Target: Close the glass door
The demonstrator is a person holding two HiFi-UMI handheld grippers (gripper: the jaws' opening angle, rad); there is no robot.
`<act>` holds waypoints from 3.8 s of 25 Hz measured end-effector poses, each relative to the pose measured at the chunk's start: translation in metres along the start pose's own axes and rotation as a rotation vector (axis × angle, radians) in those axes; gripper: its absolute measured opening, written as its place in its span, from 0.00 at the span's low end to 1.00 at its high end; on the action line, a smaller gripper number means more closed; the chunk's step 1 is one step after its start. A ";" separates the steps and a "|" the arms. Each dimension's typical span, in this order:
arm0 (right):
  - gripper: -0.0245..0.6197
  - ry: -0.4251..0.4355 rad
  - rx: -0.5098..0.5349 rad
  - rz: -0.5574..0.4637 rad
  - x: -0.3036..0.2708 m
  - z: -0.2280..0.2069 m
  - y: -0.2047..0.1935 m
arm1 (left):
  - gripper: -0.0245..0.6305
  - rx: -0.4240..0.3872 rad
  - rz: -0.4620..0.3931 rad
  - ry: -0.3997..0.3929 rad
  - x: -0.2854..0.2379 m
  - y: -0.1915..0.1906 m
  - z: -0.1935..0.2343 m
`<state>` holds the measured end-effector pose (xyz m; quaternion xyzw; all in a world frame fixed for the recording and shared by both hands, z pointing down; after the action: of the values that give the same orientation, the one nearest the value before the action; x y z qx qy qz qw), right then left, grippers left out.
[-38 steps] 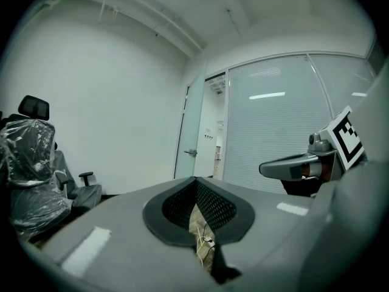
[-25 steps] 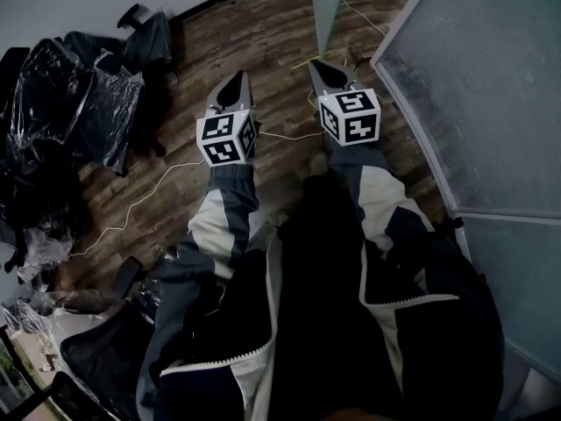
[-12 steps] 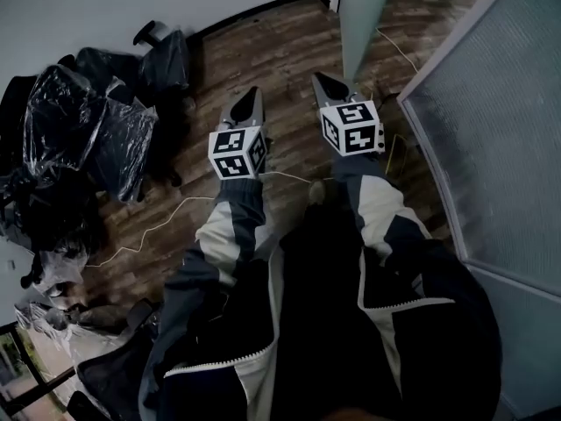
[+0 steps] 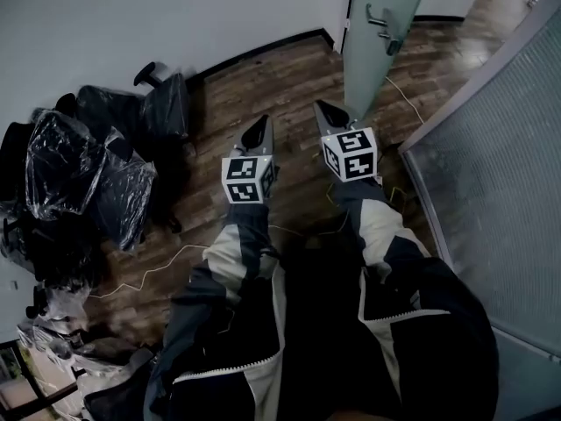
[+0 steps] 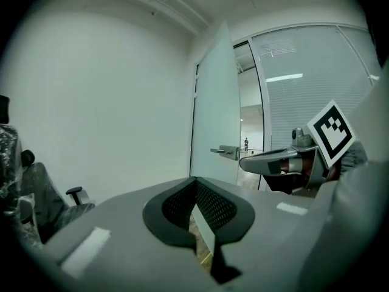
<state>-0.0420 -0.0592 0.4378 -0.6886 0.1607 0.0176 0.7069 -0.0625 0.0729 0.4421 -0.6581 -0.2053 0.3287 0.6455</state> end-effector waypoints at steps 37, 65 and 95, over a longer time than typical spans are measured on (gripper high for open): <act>0.05 -0.764 -0.113 0.003 -0.120 -0.258 0.061 | 0.04 -0.048 0.012 -0.729 -0.378 0.080 -0.002; 0.33 -0.913 0.557 0.859 -0.167 -0.320 0.026 | 0.04 -0.130 0.084 -1.188 -0.455 0.090 -0.093; 0.22 -1.011 0.700 1.129 -0.120 -0.407 0.001 | 0.04 -0.114 0.092 -1.258 -0.489 0.092 -0.122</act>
<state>-0.2383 -0.4342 0.4667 -0.1542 0.1414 0.6252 0.7519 -0.3335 -0.3619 0.4272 -0.3805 -0.5340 0.6688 0.3505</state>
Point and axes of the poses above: the fingertips, and each gripper's own axes: x backward along the fingers, z to its left, y out of its top, the point moved 2 cm from there along x, backward along the fingers
